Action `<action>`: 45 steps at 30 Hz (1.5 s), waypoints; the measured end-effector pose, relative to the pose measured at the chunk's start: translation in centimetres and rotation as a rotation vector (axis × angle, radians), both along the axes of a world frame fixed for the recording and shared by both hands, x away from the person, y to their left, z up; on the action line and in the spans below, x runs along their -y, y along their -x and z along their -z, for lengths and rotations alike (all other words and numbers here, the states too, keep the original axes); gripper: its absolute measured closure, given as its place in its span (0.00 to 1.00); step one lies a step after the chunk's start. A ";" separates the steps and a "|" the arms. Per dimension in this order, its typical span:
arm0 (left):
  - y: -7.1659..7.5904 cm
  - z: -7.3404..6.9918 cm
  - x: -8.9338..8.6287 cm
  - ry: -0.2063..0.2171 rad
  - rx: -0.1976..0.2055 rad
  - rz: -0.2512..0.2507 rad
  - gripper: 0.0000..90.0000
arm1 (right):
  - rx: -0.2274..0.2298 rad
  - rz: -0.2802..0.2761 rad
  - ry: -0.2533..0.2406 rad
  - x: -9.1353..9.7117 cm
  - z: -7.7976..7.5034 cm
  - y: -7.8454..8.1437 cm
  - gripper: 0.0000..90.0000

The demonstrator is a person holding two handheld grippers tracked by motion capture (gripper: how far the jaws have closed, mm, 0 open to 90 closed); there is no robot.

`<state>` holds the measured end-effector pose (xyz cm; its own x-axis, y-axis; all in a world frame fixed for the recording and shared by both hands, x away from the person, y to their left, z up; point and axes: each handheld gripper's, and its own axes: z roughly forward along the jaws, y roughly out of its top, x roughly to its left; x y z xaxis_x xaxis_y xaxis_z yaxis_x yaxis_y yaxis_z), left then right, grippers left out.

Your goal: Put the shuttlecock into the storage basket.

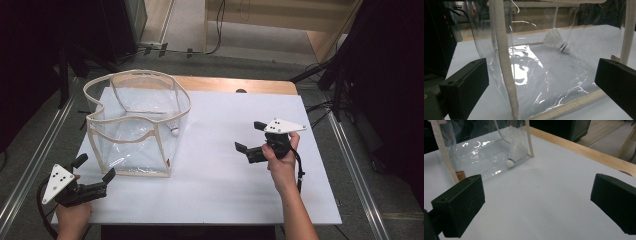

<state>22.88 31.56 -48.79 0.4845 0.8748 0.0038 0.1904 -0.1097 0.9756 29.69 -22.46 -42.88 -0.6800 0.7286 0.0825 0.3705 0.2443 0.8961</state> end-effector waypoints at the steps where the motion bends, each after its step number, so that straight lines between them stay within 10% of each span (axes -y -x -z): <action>1: 0.0 0.0 0.0 -0.001 0.000 0.001 0.00 | -0.002 0.003 0.001 0.2 0.1 0.1 0.00; 45: 0.0 0.0 0.0 -0.005 0.001 -0.006 0.00 | -0.079 0.156 0.016 7.5 6.1 4.4 0.00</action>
<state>22.85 31.56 -48.78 0.4791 0.8777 0.0082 0.1904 -0.1131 0.9752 25.29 -29.93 -48.97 -0.5508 0.8262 0.1185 0.4739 0.1927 0.8592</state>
